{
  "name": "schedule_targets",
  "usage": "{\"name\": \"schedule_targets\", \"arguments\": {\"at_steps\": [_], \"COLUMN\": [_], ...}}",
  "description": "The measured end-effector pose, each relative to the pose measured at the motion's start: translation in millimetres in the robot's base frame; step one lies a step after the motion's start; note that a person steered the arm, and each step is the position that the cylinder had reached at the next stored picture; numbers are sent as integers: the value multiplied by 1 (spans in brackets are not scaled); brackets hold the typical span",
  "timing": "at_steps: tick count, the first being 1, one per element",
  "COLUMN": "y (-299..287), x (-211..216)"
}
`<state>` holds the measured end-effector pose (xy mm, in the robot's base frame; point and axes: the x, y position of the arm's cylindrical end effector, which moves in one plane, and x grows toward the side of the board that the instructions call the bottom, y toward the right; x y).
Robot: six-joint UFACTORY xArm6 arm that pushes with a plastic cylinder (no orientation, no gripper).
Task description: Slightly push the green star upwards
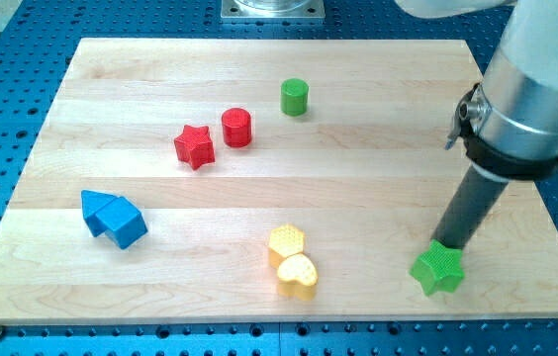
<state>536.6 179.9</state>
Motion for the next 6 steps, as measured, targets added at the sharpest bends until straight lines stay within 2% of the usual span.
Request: {"name": "schedule_targets", "arguments": {"at_steps": [1, 2, 3, 4, 6], "y": [-94, -117, -75, -26, -2], "x": [-38, 37, 82, 72, 52]}}
